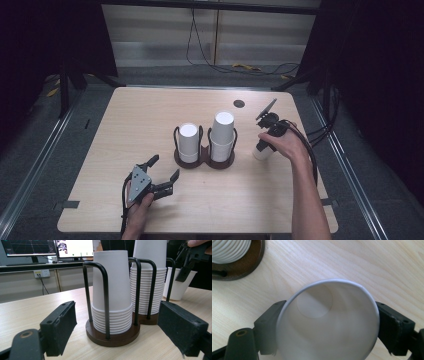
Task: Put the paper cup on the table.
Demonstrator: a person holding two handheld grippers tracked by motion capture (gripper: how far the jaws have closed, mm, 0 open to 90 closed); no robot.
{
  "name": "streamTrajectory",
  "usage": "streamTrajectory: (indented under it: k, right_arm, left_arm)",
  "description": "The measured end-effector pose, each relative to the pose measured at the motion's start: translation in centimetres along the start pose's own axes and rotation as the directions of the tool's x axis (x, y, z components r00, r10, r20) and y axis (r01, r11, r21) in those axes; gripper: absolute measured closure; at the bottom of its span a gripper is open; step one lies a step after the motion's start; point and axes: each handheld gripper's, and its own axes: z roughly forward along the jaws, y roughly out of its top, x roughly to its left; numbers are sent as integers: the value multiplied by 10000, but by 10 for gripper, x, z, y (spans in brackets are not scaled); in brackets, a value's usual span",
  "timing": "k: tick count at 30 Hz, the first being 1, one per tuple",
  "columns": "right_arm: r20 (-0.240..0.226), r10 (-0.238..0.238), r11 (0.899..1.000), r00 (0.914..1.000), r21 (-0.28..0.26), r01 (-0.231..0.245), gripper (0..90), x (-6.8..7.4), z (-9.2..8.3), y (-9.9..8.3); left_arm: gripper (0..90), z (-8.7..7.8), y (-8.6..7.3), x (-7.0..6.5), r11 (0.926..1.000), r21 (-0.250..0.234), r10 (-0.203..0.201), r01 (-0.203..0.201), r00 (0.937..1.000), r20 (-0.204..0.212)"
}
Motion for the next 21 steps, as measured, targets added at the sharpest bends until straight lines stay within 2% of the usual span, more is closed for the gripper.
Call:
streamTrajectory:
  k: [6,11,13,17,21]
  right_arm:
    - [-157,173,9997,9997,-169,-176,169,-1,7,-3]
    - [-367,411,9977,9985,-527,-430,159,0,8,-9]
    - [-479,495,9974,9976,-492,-519,159,0,10,-12]
    - [-572,729,9930,9957,-888,-778,159,0,10,-18]
    - [-660,863,9912,9941,-950,-923,153,0,11,-23]
  left_arm:
    - [157,0,0,0,10000,-1,-23,23,10000,9]
    - [157,0,0,0,10000,-7,-23,23,10000,0]
    - [157,0,0,0,10000,6,2,-2,10000,-3]
    - [157,0,0,0,10000,10,5,-5,10000,-3]
    - [157,0,0,0,10000,12,9,-9,10000,-15]
